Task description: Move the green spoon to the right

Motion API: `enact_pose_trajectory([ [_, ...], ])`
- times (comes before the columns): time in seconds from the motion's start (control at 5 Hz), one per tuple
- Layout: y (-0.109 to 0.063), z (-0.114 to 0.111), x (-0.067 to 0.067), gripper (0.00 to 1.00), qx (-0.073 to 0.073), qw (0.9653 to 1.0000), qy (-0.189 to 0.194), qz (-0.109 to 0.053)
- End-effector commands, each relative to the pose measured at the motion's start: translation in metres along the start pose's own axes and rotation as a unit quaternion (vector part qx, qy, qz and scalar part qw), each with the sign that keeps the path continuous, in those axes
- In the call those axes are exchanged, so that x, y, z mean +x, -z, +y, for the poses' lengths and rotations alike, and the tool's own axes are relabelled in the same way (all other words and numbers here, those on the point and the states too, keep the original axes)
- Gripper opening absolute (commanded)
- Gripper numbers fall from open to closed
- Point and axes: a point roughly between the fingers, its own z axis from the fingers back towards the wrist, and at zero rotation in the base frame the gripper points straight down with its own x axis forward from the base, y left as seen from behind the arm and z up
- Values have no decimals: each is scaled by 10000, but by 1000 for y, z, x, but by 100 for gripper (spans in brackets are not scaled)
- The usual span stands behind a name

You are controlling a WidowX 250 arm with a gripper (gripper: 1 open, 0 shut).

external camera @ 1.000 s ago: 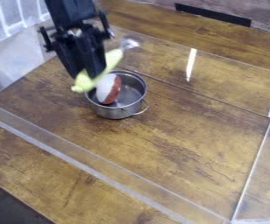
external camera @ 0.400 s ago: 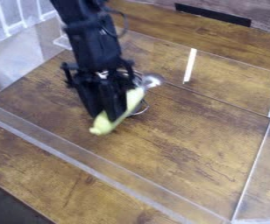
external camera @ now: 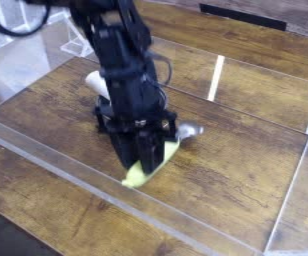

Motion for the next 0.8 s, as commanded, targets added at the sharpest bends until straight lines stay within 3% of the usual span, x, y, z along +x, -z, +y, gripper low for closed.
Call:
enact_pose_trajectory([
  [0.0, 11, 2, 4, 0, 105, 9987, 452, -199],
  [0.2, 26, -1, 10, 0, 140, 9969, 753, -161],
  [0.6, 35, -9, 14, 0, 215, 9940, 1064, -126],
])
